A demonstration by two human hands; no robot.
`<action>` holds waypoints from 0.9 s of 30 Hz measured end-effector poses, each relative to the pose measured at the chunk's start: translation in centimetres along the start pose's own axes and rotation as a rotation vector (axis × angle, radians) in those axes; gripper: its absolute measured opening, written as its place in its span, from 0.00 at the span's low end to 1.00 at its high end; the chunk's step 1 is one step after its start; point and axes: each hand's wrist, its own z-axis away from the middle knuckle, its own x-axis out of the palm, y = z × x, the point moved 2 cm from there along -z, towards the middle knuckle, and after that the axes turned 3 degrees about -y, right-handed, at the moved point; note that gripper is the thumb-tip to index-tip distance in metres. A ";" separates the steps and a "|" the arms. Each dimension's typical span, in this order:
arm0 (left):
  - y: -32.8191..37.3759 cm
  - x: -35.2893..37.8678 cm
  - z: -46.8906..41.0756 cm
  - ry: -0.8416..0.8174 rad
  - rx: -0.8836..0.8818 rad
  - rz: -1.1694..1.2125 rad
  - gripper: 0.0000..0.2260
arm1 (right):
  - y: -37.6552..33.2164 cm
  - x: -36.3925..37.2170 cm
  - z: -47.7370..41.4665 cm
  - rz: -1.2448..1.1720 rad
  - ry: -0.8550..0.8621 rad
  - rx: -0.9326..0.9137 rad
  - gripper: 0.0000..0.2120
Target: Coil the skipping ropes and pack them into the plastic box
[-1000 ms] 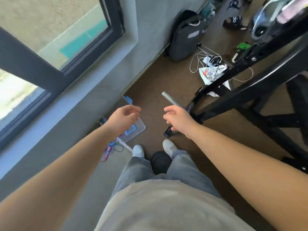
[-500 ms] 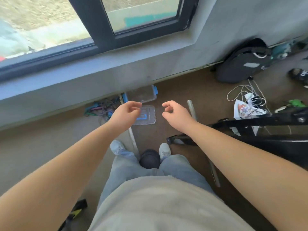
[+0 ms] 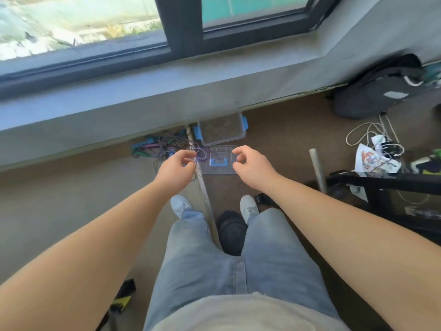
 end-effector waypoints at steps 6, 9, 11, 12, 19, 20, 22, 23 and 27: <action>-5.3 0.6 -6.7 0.054 -0.110 0.059 0.14 | 0.3 4.8 -8.3 0.017 -0.104 -0.020 0.18; -8.3 2.9 -11.4 0.104 -0.159 0.107 0.15 | 2.1 7.1 -13.9 0.051 -0.140 -0.045 0.19; -10.6 4.7 -14.9 0.127 -0.182 0.130 0.15 | 3.9 8.8 -18.1 0.064 -0.161 -0.058 0.18; -11.7 5.7 -16.6 0.140 -0.192 0.145 0.15 | 4.8 9.7 -20.2 0.072 -0.167 -0.063 0.18; -22.0 13.2 -29.8 0.257 -0.316 0.348 0.16 | 11.7 20.7 -35.7 0.167 -0.214 -0.107 0.17; -23.4 14.2 -31.5 0.276 -0.324 0.362 0.15 | 12.5 22.7 -37.6 0.183 -0.224 -0.108 0.17; -26.1 15.9 -35.1 0.298 -0.320 0.372 0.15 | 14.0 26.6 -41.4 0.219 -0.254 -0.124 0.18; -27.4 16.5 -36.9 0.305 -0.318 0.374 0.15 | 14.6 28.5 -43.2 0.244 -0.268 -0.144 0.18; -32.9 17.9 -43.6 0.337 -0.283 0.283 0.16 | 16.2 33.8 -49.6 0.307 -0.285 -0.209 0.21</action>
